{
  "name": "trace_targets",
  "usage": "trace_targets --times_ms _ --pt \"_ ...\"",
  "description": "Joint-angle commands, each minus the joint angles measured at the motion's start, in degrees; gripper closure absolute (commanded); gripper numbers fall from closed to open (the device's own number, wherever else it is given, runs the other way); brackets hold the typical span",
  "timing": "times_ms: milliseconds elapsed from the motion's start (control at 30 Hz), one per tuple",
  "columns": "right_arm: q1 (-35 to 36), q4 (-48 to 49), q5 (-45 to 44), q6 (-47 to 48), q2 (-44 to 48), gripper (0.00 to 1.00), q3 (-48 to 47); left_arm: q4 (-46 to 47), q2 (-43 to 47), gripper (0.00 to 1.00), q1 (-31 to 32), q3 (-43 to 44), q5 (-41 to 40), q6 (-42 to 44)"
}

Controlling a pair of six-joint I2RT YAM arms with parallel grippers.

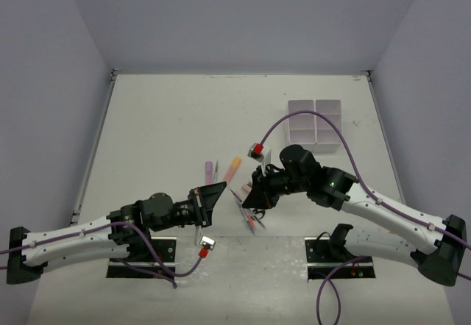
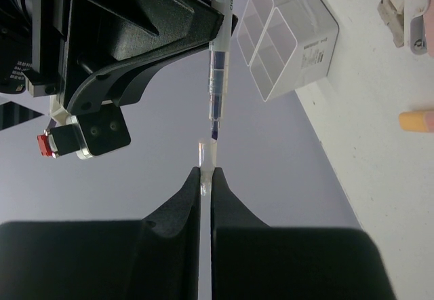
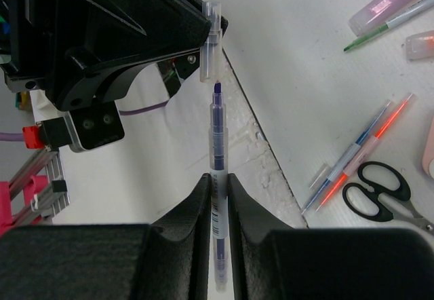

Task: Sort the stationery into containers
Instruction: Close the pen cap on the pen.

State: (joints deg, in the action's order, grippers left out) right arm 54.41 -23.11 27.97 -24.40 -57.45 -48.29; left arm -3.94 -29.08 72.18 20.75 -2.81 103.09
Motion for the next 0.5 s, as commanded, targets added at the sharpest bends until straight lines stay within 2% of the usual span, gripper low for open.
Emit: trace_targets --times_ms 0,467 --pt "0.1 1.1 -0.8 0.7 0.5 1.0 -2.3 1.0 -0.5 1.0 0.4 1.7 1.0 -0.4" --pt "0.0 1.5 -2.9 0.7 0.1 1.0 -3.1 0.7 -0.6 1.0 0.4 2.3 2.5 -1.3"
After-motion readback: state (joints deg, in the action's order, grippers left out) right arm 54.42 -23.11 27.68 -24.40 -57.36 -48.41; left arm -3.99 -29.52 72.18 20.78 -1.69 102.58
